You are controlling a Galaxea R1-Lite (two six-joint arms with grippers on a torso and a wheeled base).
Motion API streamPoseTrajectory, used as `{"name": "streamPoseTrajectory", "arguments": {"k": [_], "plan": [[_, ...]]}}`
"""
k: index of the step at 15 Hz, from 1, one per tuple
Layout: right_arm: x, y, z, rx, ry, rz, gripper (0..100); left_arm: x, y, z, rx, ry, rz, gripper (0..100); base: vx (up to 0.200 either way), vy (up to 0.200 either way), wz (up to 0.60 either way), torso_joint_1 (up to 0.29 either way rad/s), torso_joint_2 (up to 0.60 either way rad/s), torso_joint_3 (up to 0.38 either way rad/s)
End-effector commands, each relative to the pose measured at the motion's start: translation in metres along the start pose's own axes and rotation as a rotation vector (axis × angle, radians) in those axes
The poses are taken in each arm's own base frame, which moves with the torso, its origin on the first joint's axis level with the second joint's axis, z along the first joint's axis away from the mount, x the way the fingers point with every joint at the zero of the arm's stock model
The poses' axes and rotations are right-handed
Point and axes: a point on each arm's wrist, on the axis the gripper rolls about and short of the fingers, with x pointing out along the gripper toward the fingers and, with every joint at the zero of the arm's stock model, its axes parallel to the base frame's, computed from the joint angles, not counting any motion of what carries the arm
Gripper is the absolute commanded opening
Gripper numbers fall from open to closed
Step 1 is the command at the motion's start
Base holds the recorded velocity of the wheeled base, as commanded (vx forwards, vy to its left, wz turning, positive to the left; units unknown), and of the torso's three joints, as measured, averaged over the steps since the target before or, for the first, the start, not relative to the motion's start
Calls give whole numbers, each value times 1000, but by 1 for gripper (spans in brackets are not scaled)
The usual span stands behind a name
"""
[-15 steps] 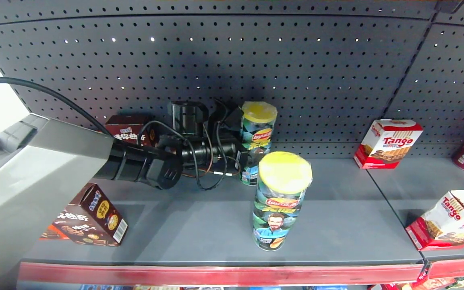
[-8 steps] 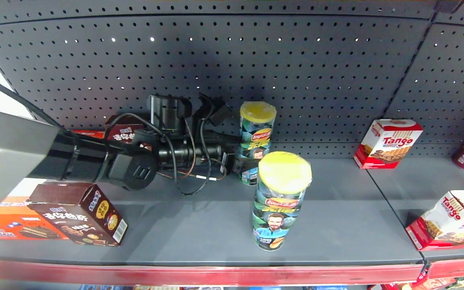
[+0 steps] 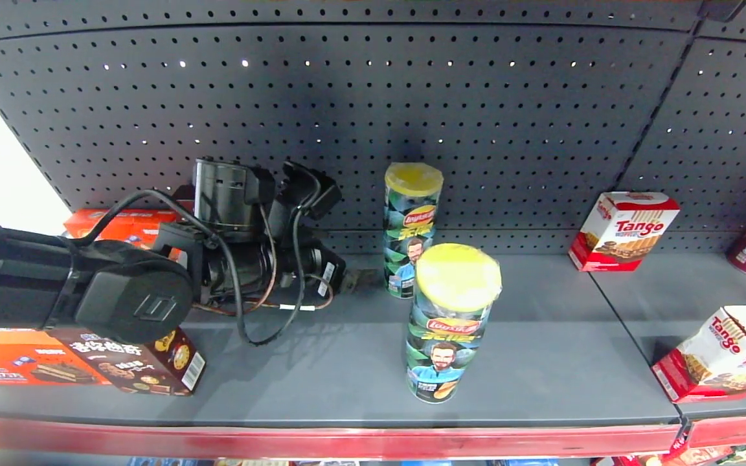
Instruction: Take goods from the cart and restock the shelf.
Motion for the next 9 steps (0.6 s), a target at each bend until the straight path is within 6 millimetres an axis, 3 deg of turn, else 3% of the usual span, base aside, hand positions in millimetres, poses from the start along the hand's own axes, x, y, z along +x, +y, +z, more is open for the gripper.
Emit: {"name": "streamPoseTrajectory", "arguments": {"k": [1, 9], "plan": [[0, 0, 0, 0, 1, 0, 100, -7, -2, 1, 6, -8, 8, 100, 0, 0, 0, 0, 0, 0], [0, 0, 0, 0, 3, 0, 100, 3, -6, 11, -1, -76, -11, 100, 0, 0, 0, 0, 0, 0]]}}
